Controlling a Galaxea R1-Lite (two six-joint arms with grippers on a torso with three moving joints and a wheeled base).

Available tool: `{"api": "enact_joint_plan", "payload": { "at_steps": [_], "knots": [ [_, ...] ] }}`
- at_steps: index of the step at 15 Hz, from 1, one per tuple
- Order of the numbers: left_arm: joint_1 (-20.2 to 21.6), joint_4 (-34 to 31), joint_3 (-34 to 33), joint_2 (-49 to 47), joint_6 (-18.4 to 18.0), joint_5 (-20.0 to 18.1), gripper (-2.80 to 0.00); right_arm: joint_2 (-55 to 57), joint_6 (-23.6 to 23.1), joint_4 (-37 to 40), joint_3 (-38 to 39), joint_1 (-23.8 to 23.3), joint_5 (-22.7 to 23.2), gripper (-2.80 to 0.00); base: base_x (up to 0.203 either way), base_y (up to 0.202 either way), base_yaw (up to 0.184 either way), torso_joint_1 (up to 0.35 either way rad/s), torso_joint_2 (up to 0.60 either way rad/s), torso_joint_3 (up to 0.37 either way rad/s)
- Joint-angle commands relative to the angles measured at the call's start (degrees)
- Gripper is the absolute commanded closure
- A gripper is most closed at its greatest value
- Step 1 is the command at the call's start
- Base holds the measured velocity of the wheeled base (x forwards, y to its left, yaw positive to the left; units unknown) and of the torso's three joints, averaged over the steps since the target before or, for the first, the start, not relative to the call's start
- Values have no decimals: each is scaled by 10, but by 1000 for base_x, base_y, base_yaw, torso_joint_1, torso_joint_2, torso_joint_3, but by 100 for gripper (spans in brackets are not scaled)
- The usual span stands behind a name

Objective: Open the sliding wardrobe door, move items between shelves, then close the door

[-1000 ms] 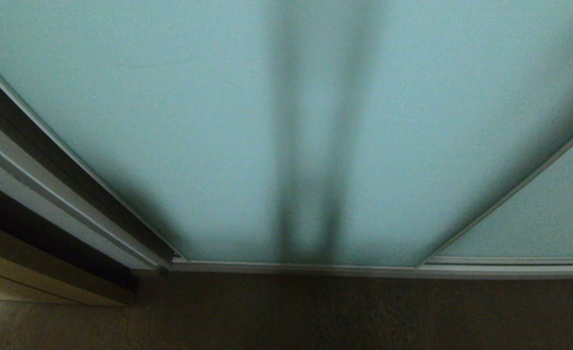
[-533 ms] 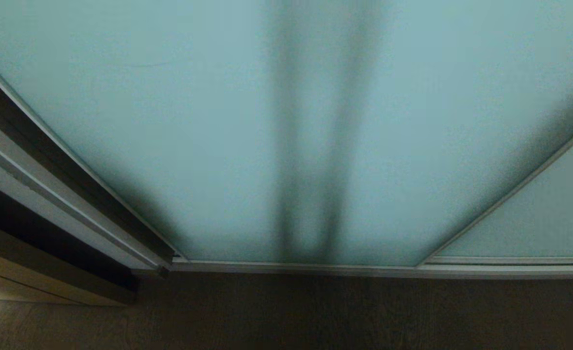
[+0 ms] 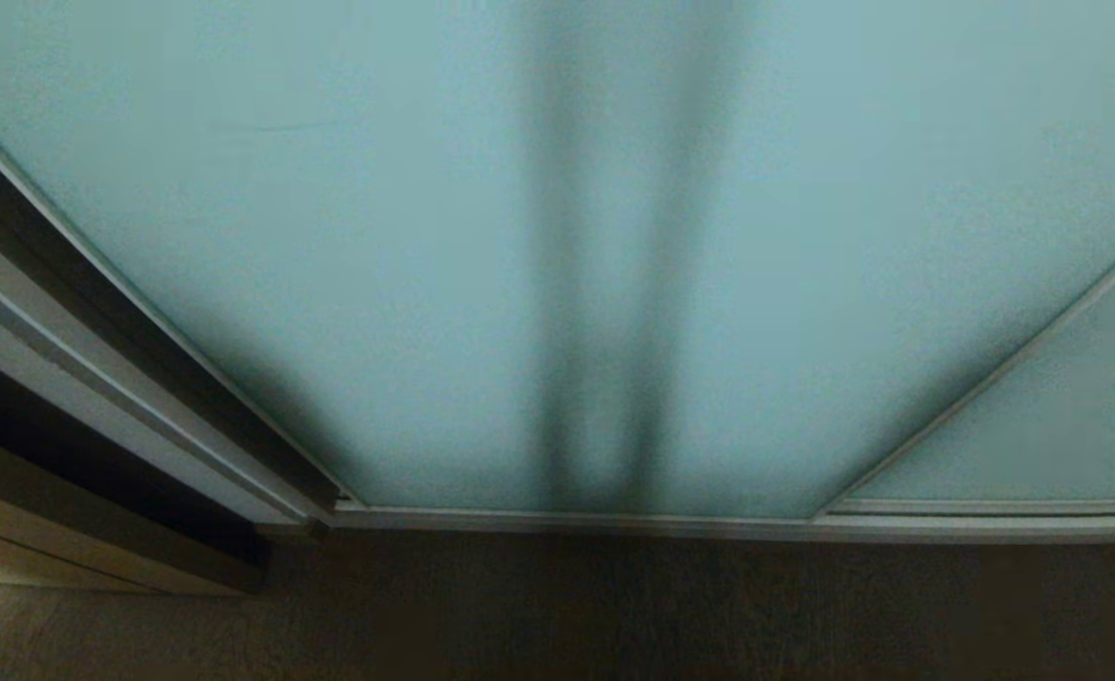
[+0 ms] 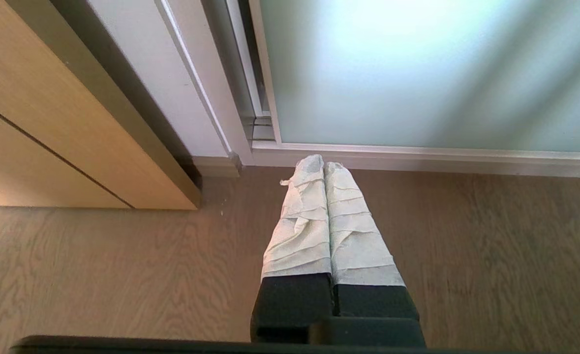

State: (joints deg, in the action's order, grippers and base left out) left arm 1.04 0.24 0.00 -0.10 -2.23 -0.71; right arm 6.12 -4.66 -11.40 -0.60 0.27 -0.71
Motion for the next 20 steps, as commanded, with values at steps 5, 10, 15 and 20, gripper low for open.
{"api": "enact_joint_plan", "payload": {
  "at_steps": [5,10,15,20],
  "knots": [
    [0,0,0,-1,-1,0,0,-64,-3,116,6,2,15,0,0,0,0,0,0,0],
    [0,0,0,-1,-1,0,0,-63,42,115,6,2,5,0,0,0,0,0,0,0],
    [0,0,0,-1,-1,0,0,-64,47,113,6,2,8,0,0,0,0,0,0,0],
    [0,0,0,-1,-1,0,0,-64,47,113,6,2,8,0,0,0,0,0,0,0]
  ]
}}
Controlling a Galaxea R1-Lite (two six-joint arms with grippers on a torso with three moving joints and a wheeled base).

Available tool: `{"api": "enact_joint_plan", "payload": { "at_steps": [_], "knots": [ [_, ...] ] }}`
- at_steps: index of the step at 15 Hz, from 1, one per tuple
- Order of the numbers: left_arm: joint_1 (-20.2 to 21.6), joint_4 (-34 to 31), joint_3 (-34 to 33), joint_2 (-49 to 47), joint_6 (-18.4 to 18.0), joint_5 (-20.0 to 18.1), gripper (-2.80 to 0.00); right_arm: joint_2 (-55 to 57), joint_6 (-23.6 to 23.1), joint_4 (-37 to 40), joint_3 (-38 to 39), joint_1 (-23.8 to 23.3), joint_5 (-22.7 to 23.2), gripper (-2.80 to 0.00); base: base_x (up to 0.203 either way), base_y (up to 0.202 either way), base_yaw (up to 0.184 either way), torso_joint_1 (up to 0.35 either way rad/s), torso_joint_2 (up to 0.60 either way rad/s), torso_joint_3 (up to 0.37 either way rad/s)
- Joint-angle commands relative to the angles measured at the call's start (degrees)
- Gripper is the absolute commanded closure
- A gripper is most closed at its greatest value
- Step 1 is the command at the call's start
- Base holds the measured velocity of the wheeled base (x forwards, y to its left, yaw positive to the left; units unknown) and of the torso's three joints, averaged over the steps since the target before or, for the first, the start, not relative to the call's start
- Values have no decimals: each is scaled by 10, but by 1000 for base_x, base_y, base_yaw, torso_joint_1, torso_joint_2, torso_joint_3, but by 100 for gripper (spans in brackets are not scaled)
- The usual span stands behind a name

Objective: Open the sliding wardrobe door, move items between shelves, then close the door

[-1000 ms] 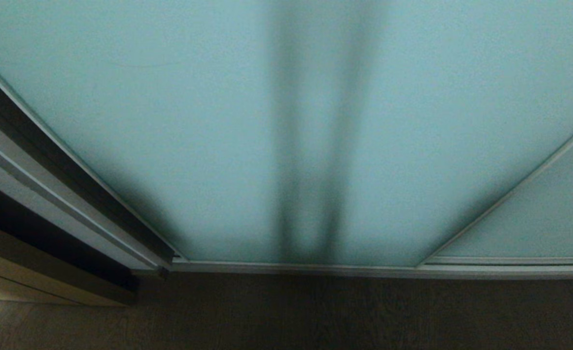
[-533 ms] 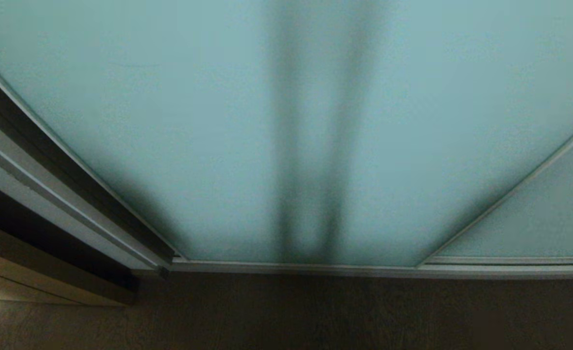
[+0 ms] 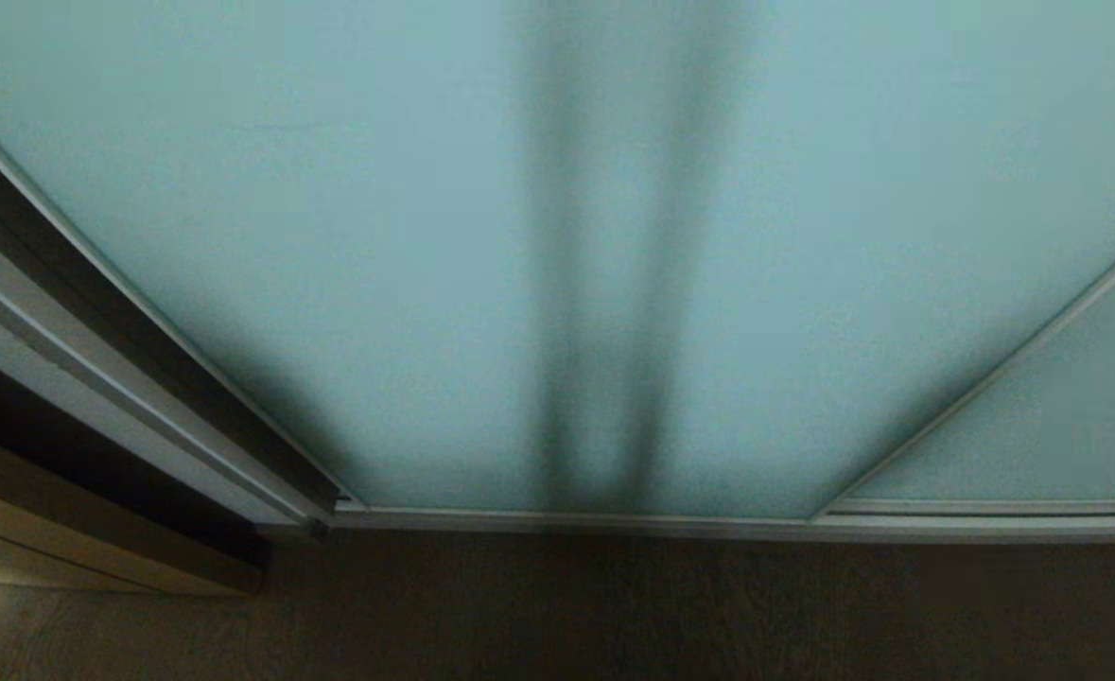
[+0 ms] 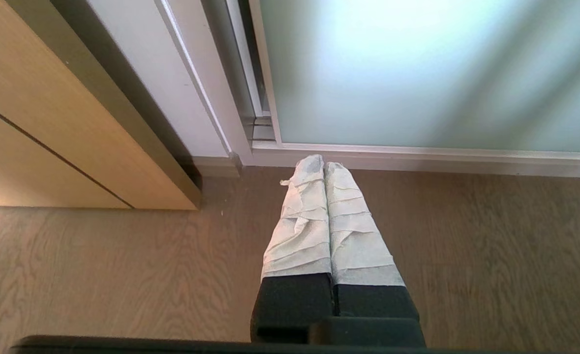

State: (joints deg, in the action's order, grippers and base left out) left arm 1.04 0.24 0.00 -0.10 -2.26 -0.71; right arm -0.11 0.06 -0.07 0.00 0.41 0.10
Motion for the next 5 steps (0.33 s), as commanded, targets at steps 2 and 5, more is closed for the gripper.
{"api": "enact_joint_plan", "payload": {
  "at_steps": [2,5],
  "knots": [
    [0,0,0,-1,0,0,0,1,-1,-1,0,0,0,0,0,0,0,0,0,0],
    [0,0,0,-1,0,0,0,-1,-1,0,0,0,0,0,0,0,0,0,0,0]
  ]
}}
